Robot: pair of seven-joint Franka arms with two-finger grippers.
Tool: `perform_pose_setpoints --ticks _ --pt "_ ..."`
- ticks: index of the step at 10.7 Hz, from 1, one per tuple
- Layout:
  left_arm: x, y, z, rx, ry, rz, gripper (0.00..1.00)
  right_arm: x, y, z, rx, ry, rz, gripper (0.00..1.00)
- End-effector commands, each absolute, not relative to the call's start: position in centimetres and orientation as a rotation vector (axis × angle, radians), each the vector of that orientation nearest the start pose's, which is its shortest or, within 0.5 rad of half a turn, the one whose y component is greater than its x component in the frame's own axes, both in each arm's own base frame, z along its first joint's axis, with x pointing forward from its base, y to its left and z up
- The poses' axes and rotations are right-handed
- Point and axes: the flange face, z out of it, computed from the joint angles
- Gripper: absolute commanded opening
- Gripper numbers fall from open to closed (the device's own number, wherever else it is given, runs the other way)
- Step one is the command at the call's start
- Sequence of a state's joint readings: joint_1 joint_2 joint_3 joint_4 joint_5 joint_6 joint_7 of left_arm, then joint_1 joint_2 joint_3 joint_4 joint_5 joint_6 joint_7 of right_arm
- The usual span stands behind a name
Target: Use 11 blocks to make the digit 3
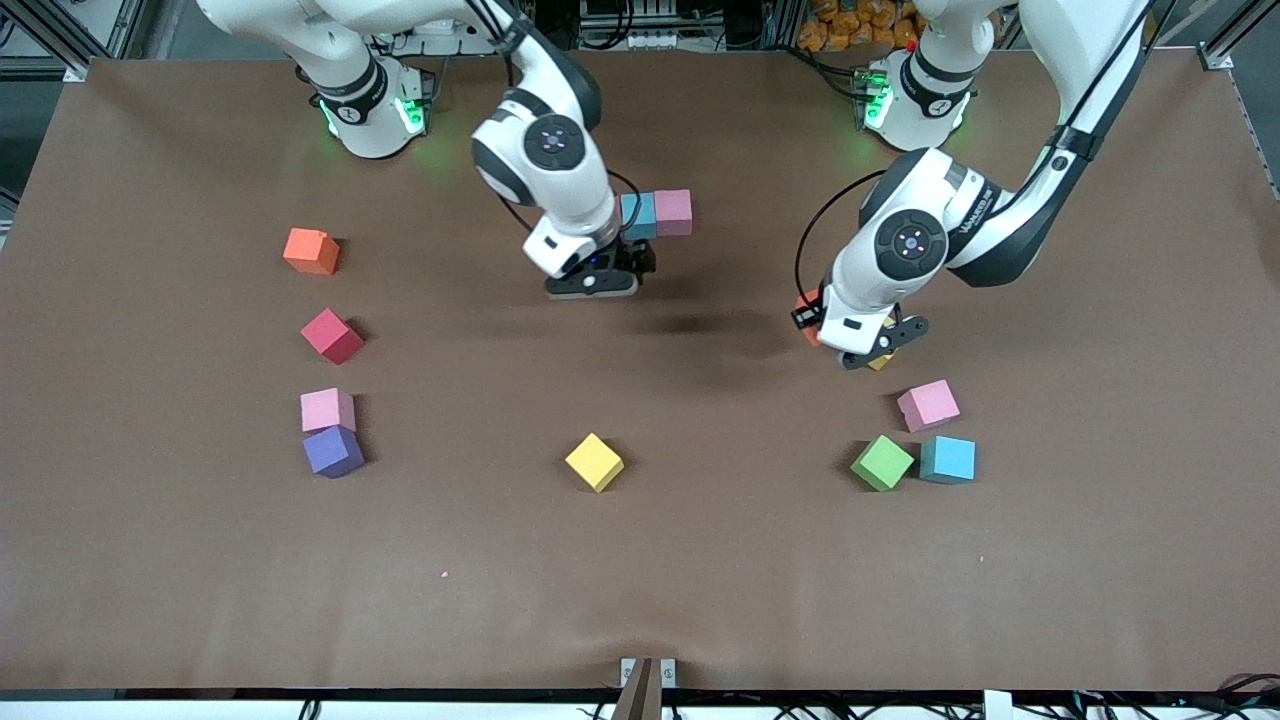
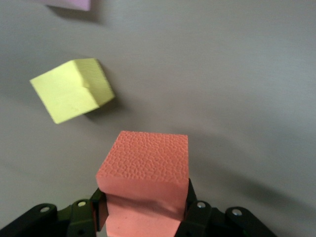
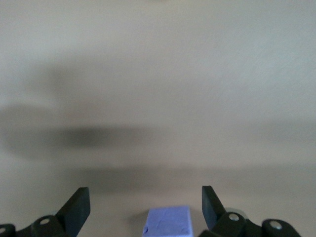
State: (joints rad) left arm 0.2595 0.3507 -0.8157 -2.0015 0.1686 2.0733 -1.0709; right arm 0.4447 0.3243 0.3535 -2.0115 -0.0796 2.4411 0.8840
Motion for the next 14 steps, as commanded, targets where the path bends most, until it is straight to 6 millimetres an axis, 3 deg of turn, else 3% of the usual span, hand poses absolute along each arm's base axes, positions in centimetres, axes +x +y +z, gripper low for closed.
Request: perform_pose_setpoints --ticks 1,3,6,7,10,14 --pt "51.7 -31.6 33.3 -3.063 -0.661 0.349 0.35 47.4 36.8 34.3 -3.038 0.158 -0.114 1.0" --pt "52.5 -32.0 34.5 -3.087 -0.658 0.317 0.35 52.1 29.7 34.1 -3.069 0.023 -0.138 1.0" --pt "54.2 -32.0 37.2 -3.114 -0.665 0.263 0.35 55.8 21.6 33.3 -3.102 -0.156 -0.13 1.0" --pt "55.0 -31.6 37.9 -3.122 -0.68 0.245 0.35 56.4 19.7 33.1 -3.11 -0.244 -0.129 1.0" --pt "56.8 -30.2 38.9 -3.128 -0.74 0.214 0.35 57.8 14.6 32.5 -3.132 -0.27 -0.077 1.0" --pt "58.5 -27.1 38.9 -3.095 -0.82 0.192 0.35 59.7 4.5 30.5 -3.123 -0.394 -0.053 1.0"
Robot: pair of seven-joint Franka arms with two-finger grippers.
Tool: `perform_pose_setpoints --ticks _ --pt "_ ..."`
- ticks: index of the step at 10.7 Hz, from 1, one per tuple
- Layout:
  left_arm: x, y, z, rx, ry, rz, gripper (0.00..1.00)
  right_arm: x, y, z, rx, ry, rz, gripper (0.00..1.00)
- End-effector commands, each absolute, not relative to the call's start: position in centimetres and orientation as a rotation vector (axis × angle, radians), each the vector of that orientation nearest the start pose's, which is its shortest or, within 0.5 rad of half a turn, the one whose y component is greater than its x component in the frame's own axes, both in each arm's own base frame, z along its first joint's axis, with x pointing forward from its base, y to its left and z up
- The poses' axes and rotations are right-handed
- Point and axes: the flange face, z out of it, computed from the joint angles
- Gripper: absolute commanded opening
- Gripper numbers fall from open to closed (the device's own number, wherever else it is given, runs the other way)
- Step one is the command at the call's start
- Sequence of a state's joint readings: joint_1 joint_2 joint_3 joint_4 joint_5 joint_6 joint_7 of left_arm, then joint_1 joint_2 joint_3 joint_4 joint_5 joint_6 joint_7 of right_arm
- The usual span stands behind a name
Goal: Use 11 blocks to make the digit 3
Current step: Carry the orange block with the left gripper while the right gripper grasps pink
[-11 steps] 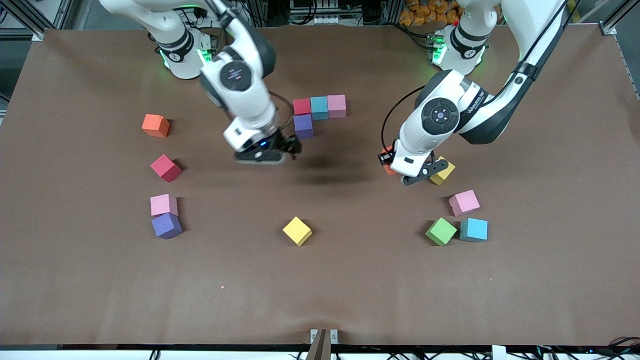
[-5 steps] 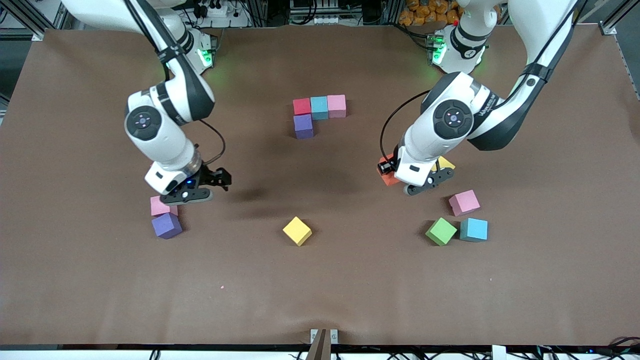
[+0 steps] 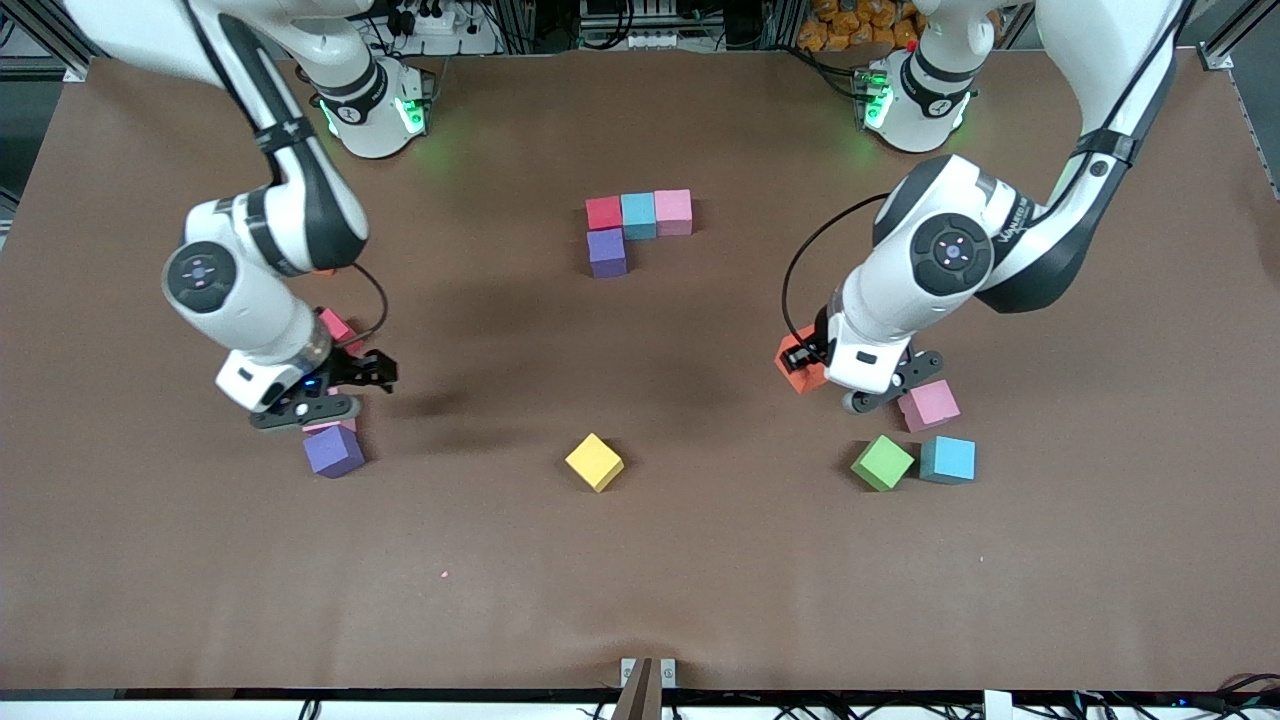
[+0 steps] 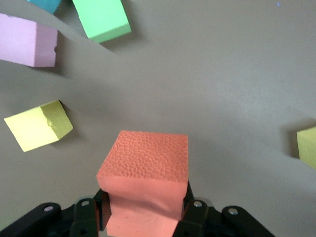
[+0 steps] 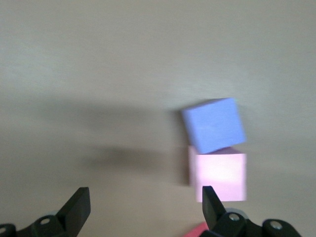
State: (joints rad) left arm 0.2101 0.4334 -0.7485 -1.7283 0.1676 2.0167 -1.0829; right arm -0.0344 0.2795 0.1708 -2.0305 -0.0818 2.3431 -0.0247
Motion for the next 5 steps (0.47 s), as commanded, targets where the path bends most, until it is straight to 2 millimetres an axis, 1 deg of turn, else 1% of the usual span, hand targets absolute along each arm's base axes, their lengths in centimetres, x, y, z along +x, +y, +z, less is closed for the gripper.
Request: perform_pose_setpoints --ticks 1,2,3,4,5 --pt "58.7 -26.5 39.1 -3.075 -0.819 0.206 0.35 59.8 2.9 30.3 -3.116 -0.42 -0.055 1.0" --pt "59.2 -25.8 39.8 -3.068 -0.824 0.207 0.35 59.8 2.2 29.4 -3.113 -0.423 -0.036 1.0" --pt "59.2 -25.7 39.9 -3.063 -0.815 0.214 0.35 60.0 1.8 28.1 -3.106 -0.439 -0.042 1.0" --pt "59.2 -25.5 40.0 -3.059 -0.814 0.22 0.35 60.3 1.1 26.7 -3.089 -0.518 -0.064 1.0" --pt "59.3 -25.4 39.9 -3.055 -0.818 0.221 0.35 60.3 0.1 25.4 -3.075 -0.549 -0.065 1.0"
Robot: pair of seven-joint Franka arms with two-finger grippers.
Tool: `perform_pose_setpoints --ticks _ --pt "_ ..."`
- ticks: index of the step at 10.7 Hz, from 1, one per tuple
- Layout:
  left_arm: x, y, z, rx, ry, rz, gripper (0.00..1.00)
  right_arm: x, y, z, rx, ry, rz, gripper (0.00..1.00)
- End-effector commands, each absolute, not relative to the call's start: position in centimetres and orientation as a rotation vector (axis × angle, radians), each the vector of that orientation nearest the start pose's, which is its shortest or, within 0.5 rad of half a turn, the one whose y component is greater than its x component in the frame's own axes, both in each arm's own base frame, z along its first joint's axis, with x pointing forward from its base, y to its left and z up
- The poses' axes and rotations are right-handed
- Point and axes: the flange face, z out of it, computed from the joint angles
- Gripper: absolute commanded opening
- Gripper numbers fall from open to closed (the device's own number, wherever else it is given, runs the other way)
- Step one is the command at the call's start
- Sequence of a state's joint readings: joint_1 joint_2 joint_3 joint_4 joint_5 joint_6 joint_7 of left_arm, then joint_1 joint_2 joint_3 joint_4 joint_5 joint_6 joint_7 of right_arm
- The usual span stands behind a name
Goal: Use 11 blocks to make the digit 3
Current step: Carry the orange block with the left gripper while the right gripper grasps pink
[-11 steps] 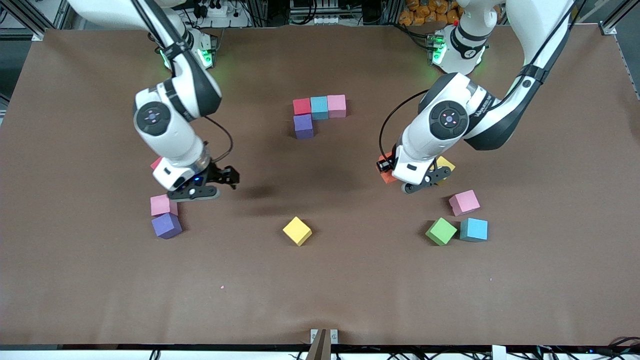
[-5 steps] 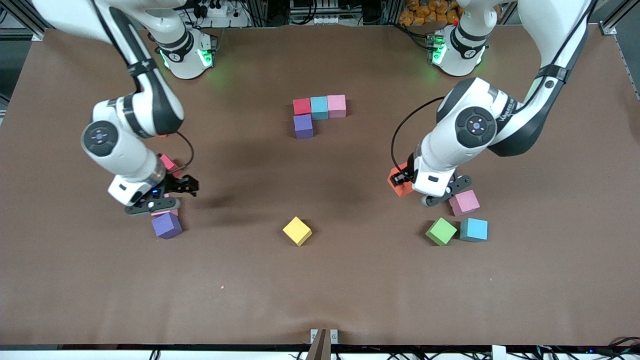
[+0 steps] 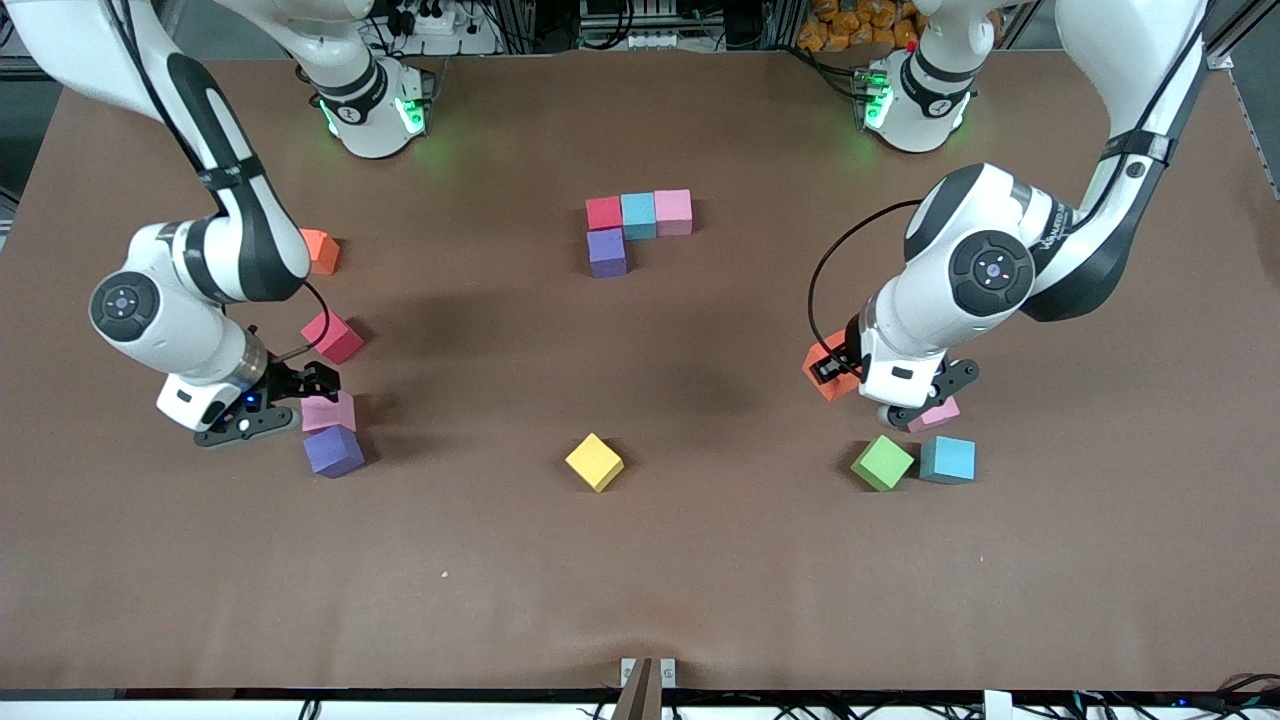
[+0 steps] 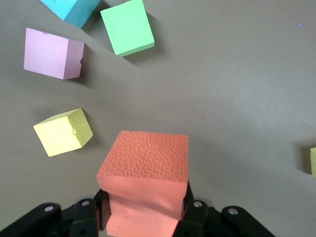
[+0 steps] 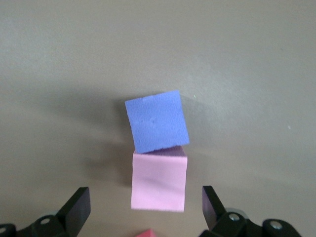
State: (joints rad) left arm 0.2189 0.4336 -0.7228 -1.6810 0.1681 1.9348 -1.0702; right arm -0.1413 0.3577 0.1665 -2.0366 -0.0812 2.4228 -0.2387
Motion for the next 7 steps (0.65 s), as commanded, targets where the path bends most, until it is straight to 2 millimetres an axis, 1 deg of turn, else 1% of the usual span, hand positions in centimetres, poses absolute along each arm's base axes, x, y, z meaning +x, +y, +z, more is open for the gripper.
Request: perform_pose_setpoints --ticks 1,2,4,6,7 --pt "59.3 -25.2 39.8 -3.053 -0.822 0.221 0.35 60.2 0.1 24.2 -3.067 -0.548 -0.041 1.0" --pt "59.5 -24.8 39.9 -3.05 -0.83 0.218 0.35 60.1 0.3 23.0 -3.062 -0.546 -0.026 1.0" --pt "59.7 -24.4 39.8 -3.053 -0.818 0.218 0.35 60.0 0.4 22.6 -3.058 -0.561 -0.017 1.0" --pt "59.8 -24.0 39.7 -3.05 -0.819 0.218 0.35 60.1 0.1 22.6 -3.051 -0.616 -0.02 1.0" --pt "59.8 -24.0 39.7 -3.049 -0.818 0.22 0.35 60.2 -0.2 22.0 -3.046 -0.628 -0.011 1.0"
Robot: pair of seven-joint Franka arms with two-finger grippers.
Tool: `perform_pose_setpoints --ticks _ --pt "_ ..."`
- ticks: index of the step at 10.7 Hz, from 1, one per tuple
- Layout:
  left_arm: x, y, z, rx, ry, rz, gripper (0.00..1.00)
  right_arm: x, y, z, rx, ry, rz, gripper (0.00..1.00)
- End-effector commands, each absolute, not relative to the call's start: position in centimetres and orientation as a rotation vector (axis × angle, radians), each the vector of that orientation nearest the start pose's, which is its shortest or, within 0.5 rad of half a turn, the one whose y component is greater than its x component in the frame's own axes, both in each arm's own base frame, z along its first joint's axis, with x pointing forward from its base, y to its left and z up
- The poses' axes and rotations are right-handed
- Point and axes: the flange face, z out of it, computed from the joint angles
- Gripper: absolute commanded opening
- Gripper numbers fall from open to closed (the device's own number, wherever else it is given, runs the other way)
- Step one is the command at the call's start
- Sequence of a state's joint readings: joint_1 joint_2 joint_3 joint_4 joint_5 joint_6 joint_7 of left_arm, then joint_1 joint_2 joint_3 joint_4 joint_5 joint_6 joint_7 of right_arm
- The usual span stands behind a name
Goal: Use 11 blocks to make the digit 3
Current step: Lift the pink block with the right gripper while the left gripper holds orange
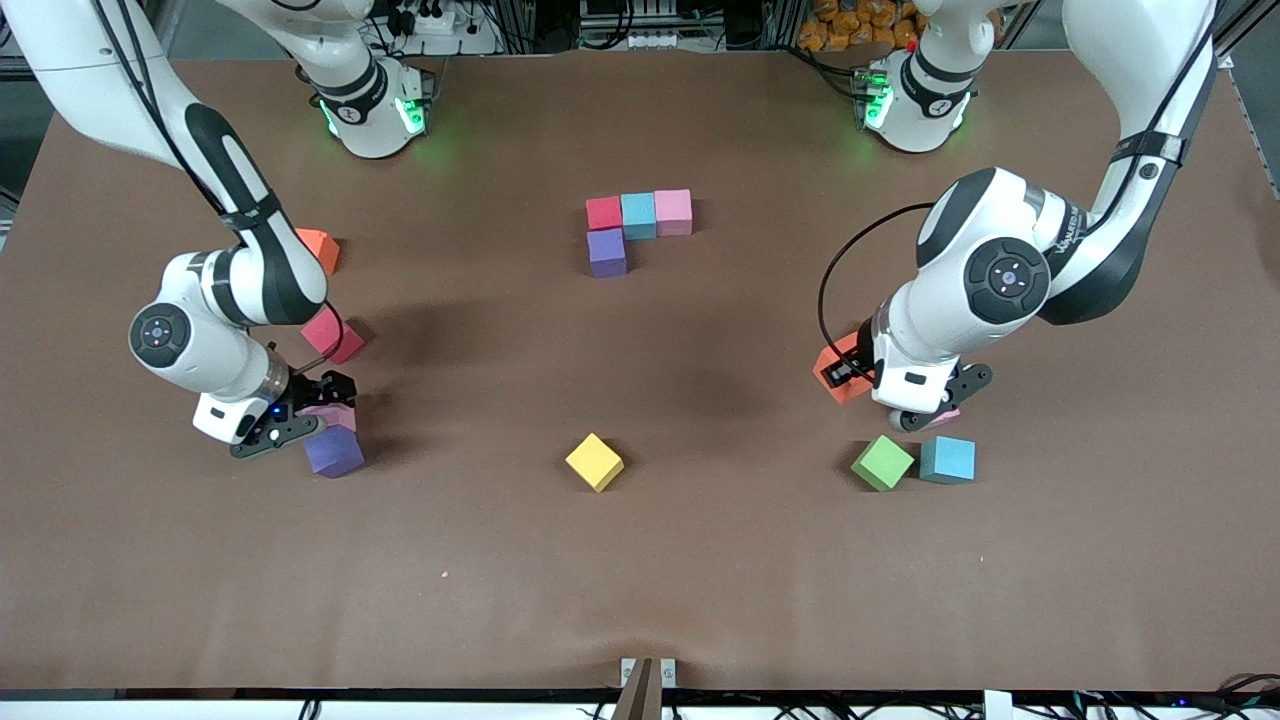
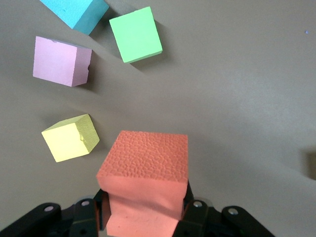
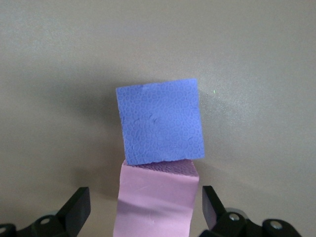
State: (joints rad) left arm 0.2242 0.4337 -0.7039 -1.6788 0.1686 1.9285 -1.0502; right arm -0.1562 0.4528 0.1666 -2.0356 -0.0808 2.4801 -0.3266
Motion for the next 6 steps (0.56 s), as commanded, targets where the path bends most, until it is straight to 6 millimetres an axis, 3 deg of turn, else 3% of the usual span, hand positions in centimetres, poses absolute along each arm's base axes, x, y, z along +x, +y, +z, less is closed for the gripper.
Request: perform_pose_setpoints --ticks 1,6 --pt "59.7 -24.0 39.8 -3.046 -0.818 0.223 0.35 60.2 -0.6 21.7 -3.047 -0.612 -0.008 1.0" --pt "59.7 -24.0 40.0 -3.045 -0.816 0.216 0.35 59.8 -0.7 19.3 -3.04 -0.544 0.026 1.0"
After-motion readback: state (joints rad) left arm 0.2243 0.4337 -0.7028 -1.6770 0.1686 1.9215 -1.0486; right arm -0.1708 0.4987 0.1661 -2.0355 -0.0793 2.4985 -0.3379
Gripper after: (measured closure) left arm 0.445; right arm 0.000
